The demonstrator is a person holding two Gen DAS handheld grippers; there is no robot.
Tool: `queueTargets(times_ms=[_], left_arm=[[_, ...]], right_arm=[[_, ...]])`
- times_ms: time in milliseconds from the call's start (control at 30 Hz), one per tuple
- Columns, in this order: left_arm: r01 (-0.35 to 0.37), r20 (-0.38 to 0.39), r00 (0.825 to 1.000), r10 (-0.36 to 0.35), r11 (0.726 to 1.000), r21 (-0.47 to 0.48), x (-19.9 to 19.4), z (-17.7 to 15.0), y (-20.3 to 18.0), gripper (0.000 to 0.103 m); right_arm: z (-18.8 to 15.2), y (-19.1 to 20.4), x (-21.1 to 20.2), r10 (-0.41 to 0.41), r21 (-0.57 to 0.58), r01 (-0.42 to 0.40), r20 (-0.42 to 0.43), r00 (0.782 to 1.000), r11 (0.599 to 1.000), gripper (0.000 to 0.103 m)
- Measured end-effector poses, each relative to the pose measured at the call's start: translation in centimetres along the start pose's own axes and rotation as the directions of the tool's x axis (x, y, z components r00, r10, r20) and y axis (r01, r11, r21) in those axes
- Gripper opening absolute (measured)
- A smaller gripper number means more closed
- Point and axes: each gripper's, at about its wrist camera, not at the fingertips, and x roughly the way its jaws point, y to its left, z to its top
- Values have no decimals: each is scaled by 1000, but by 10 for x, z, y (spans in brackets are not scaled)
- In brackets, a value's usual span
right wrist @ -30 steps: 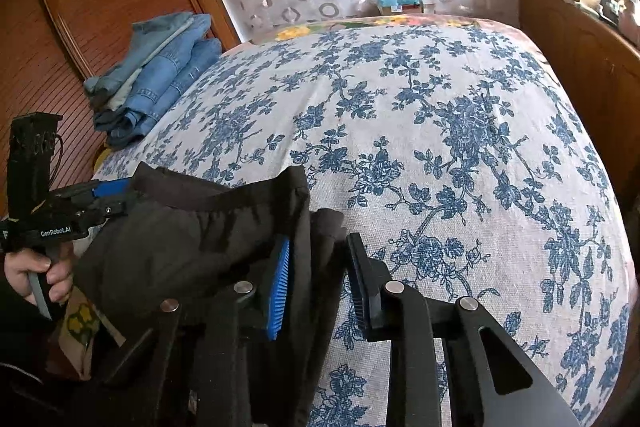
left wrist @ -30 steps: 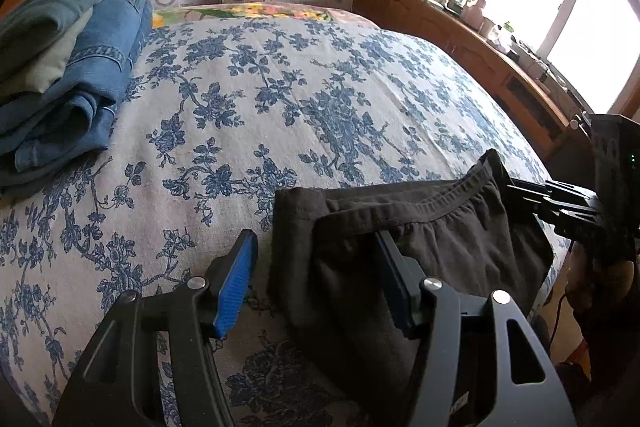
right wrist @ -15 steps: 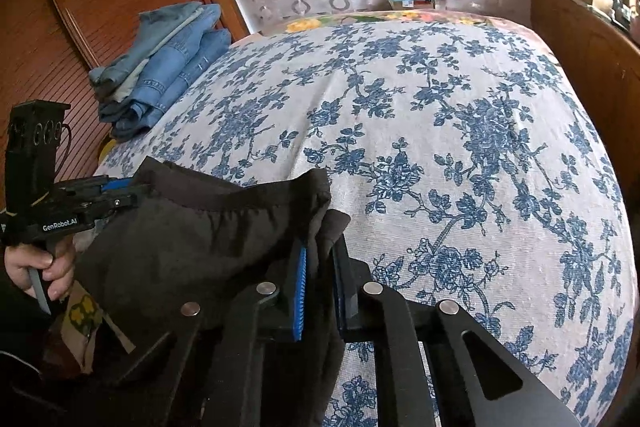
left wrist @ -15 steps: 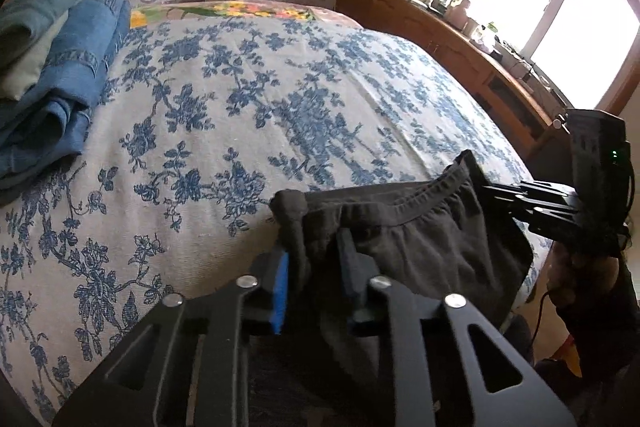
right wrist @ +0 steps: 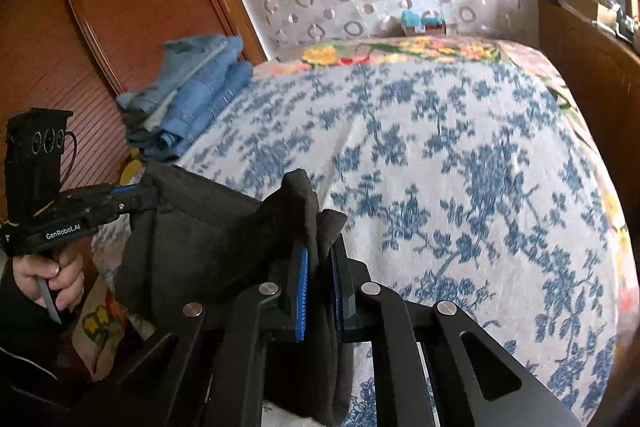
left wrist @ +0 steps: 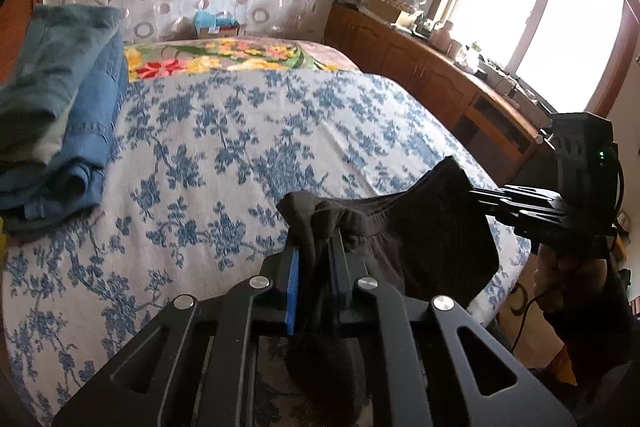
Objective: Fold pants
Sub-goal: 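Close the left tool on the folded black pants edge, then lift the black pants with the left tool and carry toward the jeans stack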
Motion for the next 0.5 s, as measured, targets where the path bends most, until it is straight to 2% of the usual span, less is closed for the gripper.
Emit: queueTargets(times_ms=[167,500], left_arm=[[-21,13,1000,21,1000,13,-6,5,0,13],[-45,65,997,44,999,6,-25,14,7,13]], right_arm=[[9,3,-12,-23,-14,23,31,999,1000,9],[35,22,-17,5,-84,2,82,997,996,9]])
